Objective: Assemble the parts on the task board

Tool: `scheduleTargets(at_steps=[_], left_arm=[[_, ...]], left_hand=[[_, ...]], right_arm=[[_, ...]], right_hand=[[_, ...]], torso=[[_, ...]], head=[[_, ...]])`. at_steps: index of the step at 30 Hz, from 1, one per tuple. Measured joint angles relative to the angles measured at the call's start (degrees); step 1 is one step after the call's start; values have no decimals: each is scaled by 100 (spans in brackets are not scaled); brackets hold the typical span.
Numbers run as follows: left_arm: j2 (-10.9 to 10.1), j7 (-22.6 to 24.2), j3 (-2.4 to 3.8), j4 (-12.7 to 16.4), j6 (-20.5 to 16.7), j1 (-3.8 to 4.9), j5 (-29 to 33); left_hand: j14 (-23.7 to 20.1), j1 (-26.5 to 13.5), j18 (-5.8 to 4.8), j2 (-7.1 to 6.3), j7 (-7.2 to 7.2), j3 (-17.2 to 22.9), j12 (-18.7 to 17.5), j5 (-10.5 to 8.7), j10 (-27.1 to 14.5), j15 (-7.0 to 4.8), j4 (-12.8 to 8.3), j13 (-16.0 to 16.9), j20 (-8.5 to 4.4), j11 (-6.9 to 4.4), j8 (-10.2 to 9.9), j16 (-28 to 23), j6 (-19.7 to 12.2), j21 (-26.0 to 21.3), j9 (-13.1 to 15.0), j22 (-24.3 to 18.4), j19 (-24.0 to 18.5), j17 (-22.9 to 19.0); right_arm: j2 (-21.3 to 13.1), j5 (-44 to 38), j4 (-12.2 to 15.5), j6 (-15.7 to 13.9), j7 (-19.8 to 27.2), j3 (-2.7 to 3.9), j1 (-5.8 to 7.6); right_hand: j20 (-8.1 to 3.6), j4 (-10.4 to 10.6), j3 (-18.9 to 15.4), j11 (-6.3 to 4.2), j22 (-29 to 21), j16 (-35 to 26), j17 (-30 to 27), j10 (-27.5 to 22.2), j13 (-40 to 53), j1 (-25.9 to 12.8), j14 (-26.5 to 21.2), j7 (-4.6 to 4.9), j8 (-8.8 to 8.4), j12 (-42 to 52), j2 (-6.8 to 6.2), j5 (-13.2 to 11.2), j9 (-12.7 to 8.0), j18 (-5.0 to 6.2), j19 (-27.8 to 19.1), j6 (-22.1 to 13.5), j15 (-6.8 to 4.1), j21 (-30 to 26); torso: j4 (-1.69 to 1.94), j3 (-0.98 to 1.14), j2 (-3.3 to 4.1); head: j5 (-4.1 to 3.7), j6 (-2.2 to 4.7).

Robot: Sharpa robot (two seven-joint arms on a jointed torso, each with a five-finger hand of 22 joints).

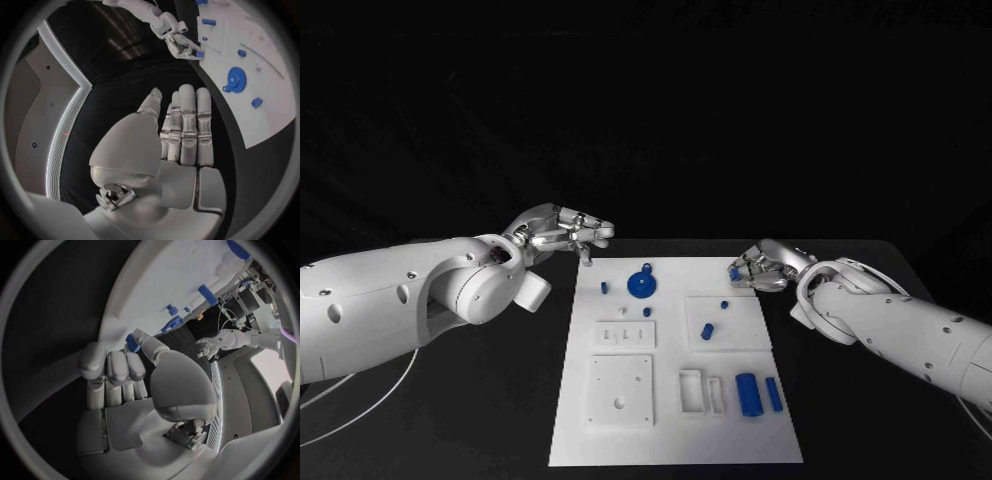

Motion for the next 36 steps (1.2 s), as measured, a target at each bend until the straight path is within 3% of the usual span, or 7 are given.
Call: scheduleTargets(at_steps=[5, 9, 13, 18, 21, 26, 36], left_arm=[[120, -236, 7, -118, 13, 3, -71], [269, -528, 25, -254, 66, 4, -165], [458, -887, 38, -436, 139, 7, -287], [702, -1392, 41, -603, 186, 9, -459], [858, -1858, 41, -647, 184, 14, -554], [1072, -2680, 44, -700, 172, 32, -709], [1427, -3651, 45, -811, 140, 58, -1185]], left_hand=[[182, -166, 0, 126, -153, -144, 365, 25, 414, -172, -45, 274, -205, -189, -23, 700, 358, 210, 100, 183, 205, 614], [350, -589, 0, 121, -200, -273, 1283, 62, 463, -310, 36, 1154, -354, -310, -23, 1759, 360, 803, 350, 643, 436, 1385], [542, -868, 0, -53, -230, -194, 2881, 76, -136, -351, 117, 2657, -377, -371, -22, 3023, 288, 1516, 931, 1982, 852, 2643], [736, -1072, 0, -257, -296, 60, 3856, -48, -257, -388, 311, 3421, -406, -435, 74, 3711, 354, 1985, 1595, 3227, 1374, 3436], [736, -1089, 0, -177, -347, 122, 3991, -24, -294, -388, 267, 3542, -408, -433, 79, 3781, 304, 2017, 2003, 3460, 1411, 3514], [736, -1059, 0, -63, -305, -32, 3992, -62, -294, -388, 63, 3556, -388, -433, -19, 3807, 260, 1972, 1929, 3641, 1431, 3522], [756, -1262, 1, -633, -254, 404, 3992, -464, -315, -367, 863, 3554, -367, -414, -21, 3807, 126, 1804, 1693, 3828, 1452, 3447]], right_arm=[[-69, -48, 293, 10, -101, 3, 147], [-66, -96, 560, 52, -213, 5, 283], [-24, -164, 826, 139, -364, 7, 392], [102, -274, 1067, 243, -621, 6, 478], [219, -349, 1141, 286, -798, 1, 500], [394, -450, 1186, 326, -1055, -20, 512], [713, -575, 1218, 363, -1428, -104, 524]], right_hand=[[0, -1, -1, 0, 0, 0, 0, 0, 7, 0, 0, -1, -2, 0, 0, 1, 29, 0, 0, 1, 0, 0], [0, 15, -19, -20, 0, 0, 0, 21, 12, 1, 0, -3, -3, 0, -1, 50, 30, 0, 0, 3, 0, 0], [0, 15, -19, -20, 0, 0, 0, 21, 22, 1, 0, -3, -7, 0, -1, 50, 31, -1, 0, 3, 0, 0], [0, 38, -43, -19, 0, 1, -1, 21, 34, 1, 0, -4, -24, 0, -2, 50, 47, -1, 0, 4, 0, 0], [0, 38, -43, -19, 0, -26, -7, 21, 35, 1, 0, -4, -24, 0, -2, 50, 62, -1, 0, 4, 0, 0], [0, 53, -59, -19, 0, -26, -11, 21, 39, 1, 0, -4, -5, 0, -2, 84, 63, -1, 0, 4, 0, 0], [1, 100, -107, -10, 0, -26, -11, 30, 44, -23, 16, -4, 0, 23, -27, 84, 62, -1, 0, 4, -14, 0]], torso=[[3, -7, -16], [-7, -21, -41], [-26, -38, -77], [-38, -62, -130], [-38, -73, -159], [-38, -94, -201], [-36, -115, -252]], head=[[-25, 46], [-12, 74], [4, 95], [16, 111], [33, 113], [75, 105], [116, 99]])
